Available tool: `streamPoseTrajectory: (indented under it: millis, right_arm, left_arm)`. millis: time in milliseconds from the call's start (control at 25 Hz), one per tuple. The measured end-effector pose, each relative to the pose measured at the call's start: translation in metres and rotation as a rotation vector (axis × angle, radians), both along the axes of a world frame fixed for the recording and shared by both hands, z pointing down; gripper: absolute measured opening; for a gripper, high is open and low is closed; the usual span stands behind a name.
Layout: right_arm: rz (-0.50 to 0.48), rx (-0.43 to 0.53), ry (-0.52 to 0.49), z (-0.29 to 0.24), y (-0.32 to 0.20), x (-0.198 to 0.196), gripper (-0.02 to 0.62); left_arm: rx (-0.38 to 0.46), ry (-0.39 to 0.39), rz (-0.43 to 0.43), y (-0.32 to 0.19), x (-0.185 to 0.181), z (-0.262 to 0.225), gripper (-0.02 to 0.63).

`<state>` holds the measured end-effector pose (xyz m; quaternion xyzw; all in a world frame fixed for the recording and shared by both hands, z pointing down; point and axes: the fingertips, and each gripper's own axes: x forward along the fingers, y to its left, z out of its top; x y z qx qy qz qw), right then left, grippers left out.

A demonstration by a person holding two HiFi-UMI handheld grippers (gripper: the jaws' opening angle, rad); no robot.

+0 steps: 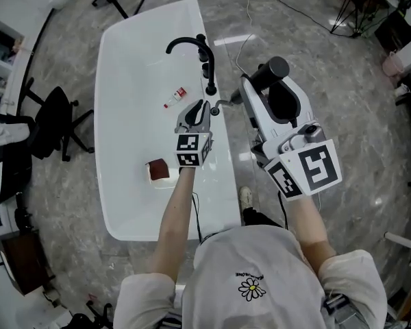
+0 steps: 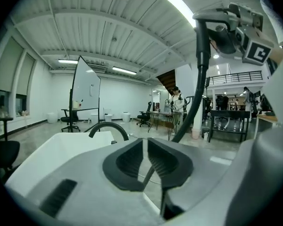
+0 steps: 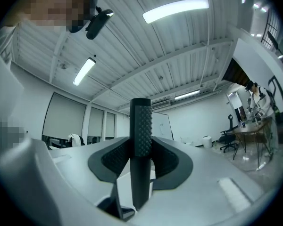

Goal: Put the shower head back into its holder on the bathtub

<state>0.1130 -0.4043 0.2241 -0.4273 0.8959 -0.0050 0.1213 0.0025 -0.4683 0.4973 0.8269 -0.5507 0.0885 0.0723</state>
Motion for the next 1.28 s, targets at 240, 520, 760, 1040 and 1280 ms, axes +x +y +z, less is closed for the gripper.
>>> streamPoseTrajectory:
  millis: [240, 520, 760, 1040, 1280]
  right_arm:
    - [-0.016, -0.066, 0.044, 0.046, -0.022, -0.019, 0.141]
    - [-0.053, -0.136, 0.094, 0.096, -0.062, -0.047, 0.141]
    - [-0.093, -0.214, 0.132, 0.153, -0.107, -0.078, 0.141]
    - [-0.129, -0.295, 0.174, 0.236, -0.152, -0.113, 0.141]
    - [-0.127, -0.377, 0.207, 0.32, -0.18, -0.128, 0.141]
  left_arm:
    - [0.034, 0.029, -0.038, 0.016, -0.011, -0.011, 0.0]
    - [0.008, 0.045, -0.081, 0.028, -0.028, -0.002, 0.0]
    - [-0.025, 0.074, -0.141, 0.013, -0.059, 0.019, 0.0]
    - [-0.024, 0.144, -0.2, -0.008, -0.084, 0.045, 0.0]
    - [-0.034, 0.209, -0.245, -0.015, -0.094, 0.085, 0.0]
